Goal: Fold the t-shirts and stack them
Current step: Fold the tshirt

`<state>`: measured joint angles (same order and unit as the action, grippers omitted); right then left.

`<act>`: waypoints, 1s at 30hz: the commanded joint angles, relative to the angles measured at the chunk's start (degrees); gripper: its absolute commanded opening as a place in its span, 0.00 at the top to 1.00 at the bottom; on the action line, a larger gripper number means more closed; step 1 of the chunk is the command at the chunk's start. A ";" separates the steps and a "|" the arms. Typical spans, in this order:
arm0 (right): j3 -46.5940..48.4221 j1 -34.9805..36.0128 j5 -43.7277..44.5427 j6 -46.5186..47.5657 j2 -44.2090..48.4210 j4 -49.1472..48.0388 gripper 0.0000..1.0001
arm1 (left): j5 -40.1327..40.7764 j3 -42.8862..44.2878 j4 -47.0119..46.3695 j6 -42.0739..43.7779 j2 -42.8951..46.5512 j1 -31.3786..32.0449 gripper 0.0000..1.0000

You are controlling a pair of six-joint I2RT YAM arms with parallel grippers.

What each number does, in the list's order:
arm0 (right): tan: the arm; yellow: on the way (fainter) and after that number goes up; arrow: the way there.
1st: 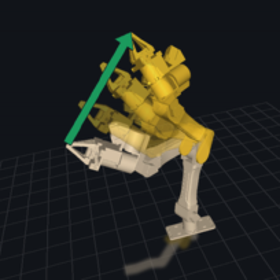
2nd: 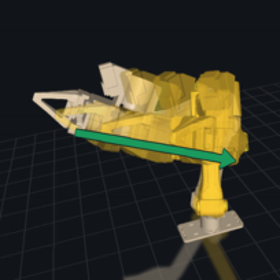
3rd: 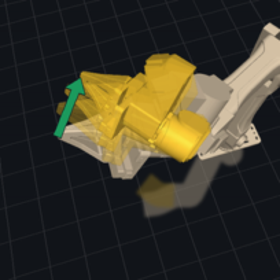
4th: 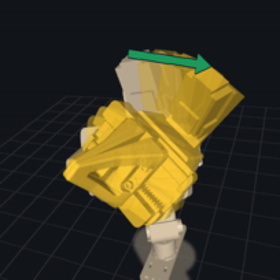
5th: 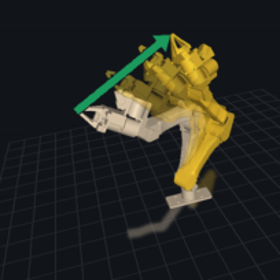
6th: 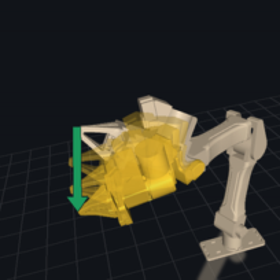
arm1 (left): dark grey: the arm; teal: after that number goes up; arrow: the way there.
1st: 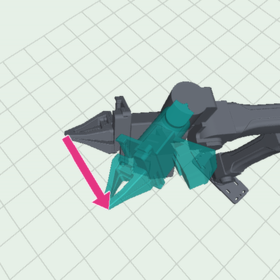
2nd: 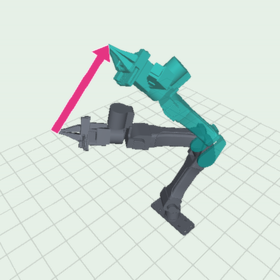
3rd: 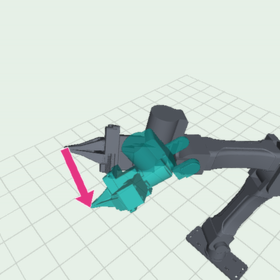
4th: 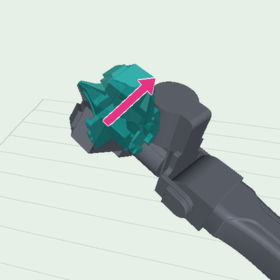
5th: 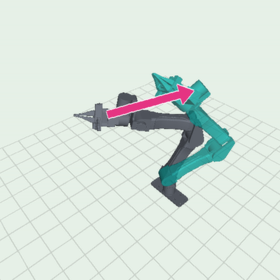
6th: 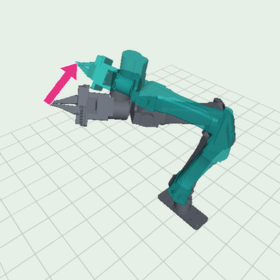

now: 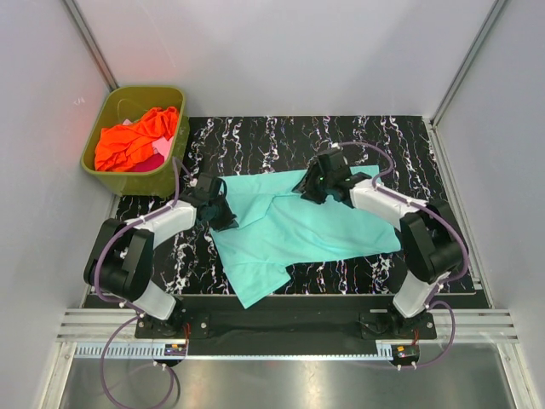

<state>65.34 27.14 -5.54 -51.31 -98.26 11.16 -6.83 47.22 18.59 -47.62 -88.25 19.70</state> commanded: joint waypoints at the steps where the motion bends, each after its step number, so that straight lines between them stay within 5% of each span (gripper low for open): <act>1: 0.75 4.50 3.78 -5.20 -2.55 -6.40 0.55 | 1.56 1.11 -2.68 -0.37 1.32 -0.02 1.00; 11: 3.47 10.65 5.28 -9.42 -10.81 -10.72 0.71 | -1.78 3.67 -2.33 0.24 -0.61 -1.95 1.00; 30: 8.75 14.52 8.53 -11.71 -18.28 -10.72 0.66 | -2.48 6.56 -2.33 0.68 -1.49 -4.85 1.00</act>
<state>71.35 41.21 0.43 -62.41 -115.70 2.07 -8.08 50.61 17.91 -47.57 -89.21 15.66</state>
